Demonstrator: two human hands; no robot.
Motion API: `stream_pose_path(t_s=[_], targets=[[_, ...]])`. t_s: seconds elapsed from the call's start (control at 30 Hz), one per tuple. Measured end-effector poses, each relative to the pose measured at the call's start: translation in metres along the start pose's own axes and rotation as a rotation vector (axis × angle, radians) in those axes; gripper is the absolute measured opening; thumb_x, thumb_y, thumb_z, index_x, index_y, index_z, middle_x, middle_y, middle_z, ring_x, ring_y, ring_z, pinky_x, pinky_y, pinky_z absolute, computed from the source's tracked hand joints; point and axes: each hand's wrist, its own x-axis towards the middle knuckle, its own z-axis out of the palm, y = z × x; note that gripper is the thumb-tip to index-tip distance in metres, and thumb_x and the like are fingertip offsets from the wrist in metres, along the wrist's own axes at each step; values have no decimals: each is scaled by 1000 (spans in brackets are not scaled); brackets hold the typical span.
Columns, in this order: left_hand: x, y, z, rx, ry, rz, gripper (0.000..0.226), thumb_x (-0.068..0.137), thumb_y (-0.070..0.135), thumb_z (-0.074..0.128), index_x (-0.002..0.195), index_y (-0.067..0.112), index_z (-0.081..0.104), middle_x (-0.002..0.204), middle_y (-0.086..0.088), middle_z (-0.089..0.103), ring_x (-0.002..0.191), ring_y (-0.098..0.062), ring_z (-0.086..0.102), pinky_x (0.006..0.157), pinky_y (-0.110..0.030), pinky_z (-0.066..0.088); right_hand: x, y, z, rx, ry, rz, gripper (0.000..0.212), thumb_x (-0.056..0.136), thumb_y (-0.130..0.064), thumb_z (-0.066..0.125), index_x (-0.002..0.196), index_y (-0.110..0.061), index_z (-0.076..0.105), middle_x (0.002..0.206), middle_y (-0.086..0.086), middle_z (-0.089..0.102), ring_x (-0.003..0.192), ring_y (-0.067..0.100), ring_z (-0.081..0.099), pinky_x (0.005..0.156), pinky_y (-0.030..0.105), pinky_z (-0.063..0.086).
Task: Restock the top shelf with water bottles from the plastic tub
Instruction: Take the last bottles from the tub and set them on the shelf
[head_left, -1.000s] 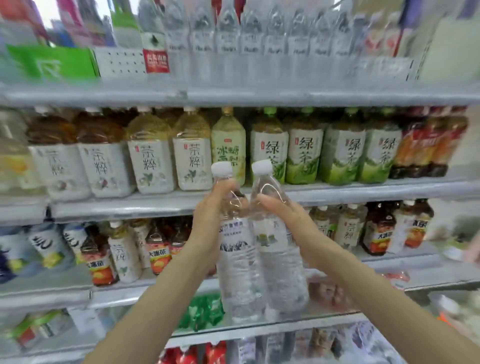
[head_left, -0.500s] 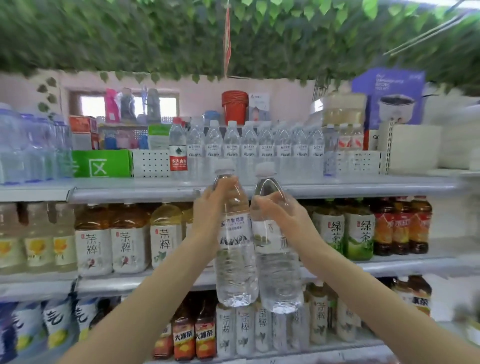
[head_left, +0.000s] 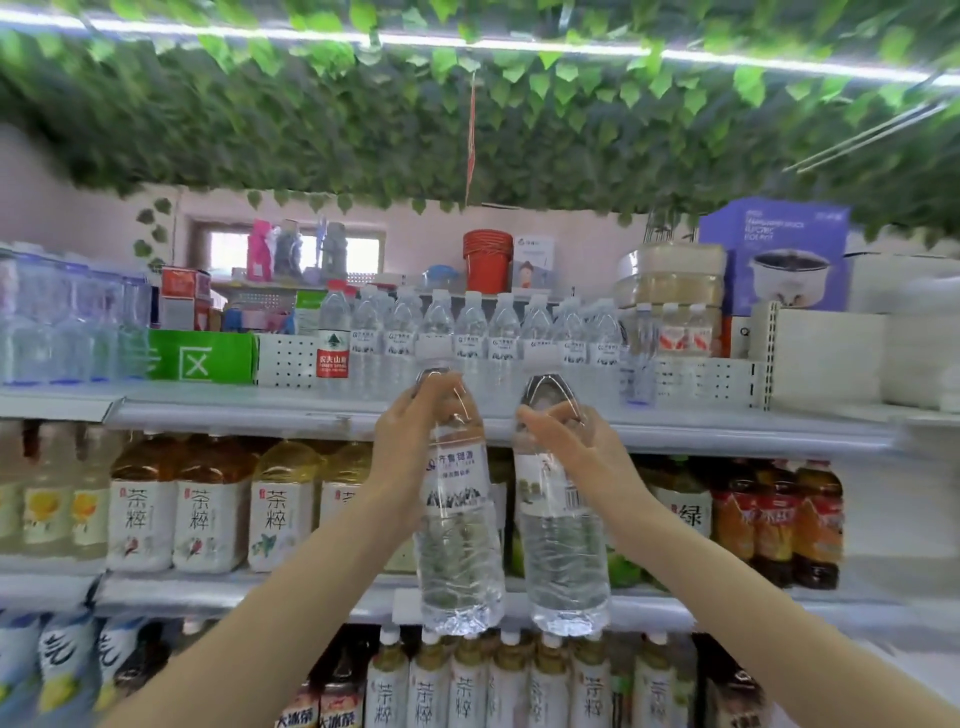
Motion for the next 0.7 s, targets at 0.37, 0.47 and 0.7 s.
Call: stream_pose_path(t_s=[0.37, 0.47, 0.7], targets=[[23, 1, 46, -28, -1, -20, 37, 79, 44, 63, 104, 17, 63, 93, -5, 69, 71, -21, 63, 65, -32, 49, 28, 14, -46, 51, 16, 42, 46, 81, -49, 63, 114, -19, 52, 104, -4, 58, 89, 1, 51, 63, 19, 34], [34, -4, 57, -32, -53, 2, 37, 79, 45, 63, 106, 19, 64, 101, -5, 69, 78, -22, 65, 65, -33, 51, 34, 18, -54, 46, 52, 49, 48, 80, -50, 64, 115, -19, 51, 105, -3, 59, 88, 3, 53, 64, 20, 35], [63, -23, 62, -98, -179, -6, 33, 80, 42, 64, 104, 20, 64, 103, -5, 69, 80, -23, 66, 62, -33, 50, 55, 24, -56, 26, 189, 57, 68, 75, -58, 65, 127, -19, 46, 115, 3, 60, 92, 8, 54, 70, 24, 38]])
